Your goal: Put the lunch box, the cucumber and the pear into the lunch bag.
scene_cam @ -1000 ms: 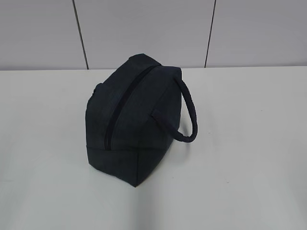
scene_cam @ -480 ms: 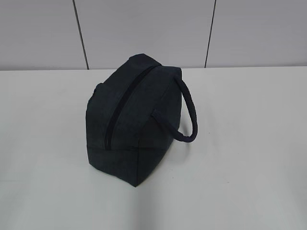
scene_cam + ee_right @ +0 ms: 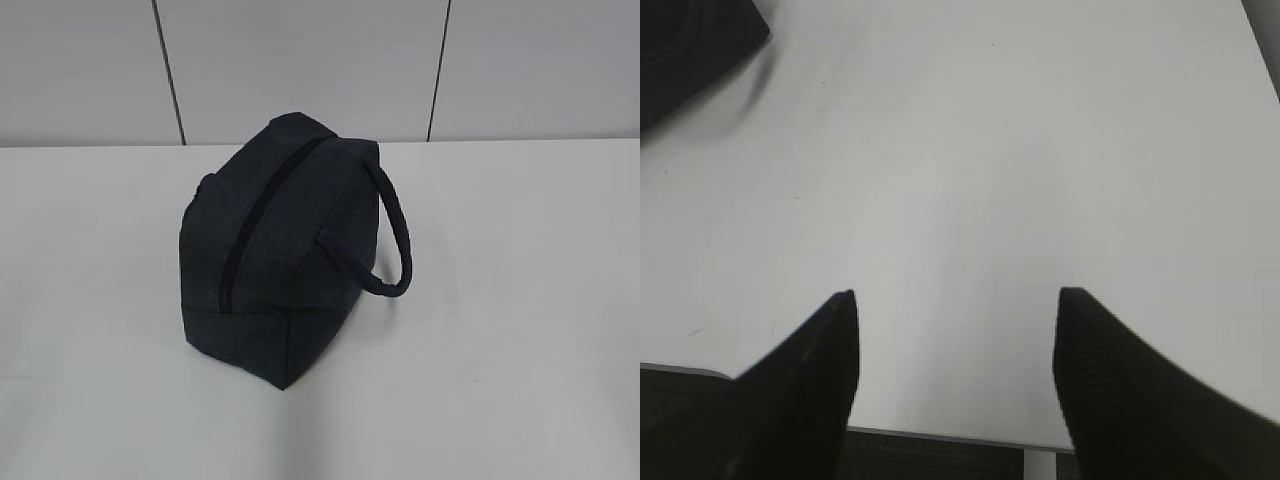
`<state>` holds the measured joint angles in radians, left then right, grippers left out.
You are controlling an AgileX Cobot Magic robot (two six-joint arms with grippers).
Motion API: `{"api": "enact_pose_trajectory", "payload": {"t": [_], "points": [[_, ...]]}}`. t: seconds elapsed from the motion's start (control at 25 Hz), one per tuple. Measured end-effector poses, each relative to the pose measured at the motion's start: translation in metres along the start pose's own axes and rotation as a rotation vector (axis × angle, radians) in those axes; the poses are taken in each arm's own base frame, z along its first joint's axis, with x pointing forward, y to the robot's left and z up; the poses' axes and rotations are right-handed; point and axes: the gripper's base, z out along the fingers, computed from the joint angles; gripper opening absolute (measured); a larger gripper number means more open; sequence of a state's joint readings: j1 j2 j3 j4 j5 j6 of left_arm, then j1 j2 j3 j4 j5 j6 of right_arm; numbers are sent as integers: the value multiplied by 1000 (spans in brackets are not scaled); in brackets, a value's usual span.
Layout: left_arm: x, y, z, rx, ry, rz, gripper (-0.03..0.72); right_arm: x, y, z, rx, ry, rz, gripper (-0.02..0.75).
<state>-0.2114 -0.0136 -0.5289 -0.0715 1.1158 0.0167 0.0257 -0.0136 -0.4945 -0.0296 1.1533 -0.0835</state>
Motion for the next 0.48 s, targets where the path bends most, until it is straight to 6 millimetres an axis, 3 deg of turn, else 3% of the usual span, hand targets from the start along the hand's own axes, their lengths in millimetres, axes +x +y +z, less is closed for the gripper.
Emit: {"api": "enact_pose_trajectory", "payload": {"t": [0.24, 0.48], "points": [[0, -2, 2, -182, -8, -96, 338, 0, 0, 0, -2, -6, -4, 477], [-1, -3, 2, -222, -10, -118, 307, 0, -1, 0, 2, -6, -9, 477]]}}
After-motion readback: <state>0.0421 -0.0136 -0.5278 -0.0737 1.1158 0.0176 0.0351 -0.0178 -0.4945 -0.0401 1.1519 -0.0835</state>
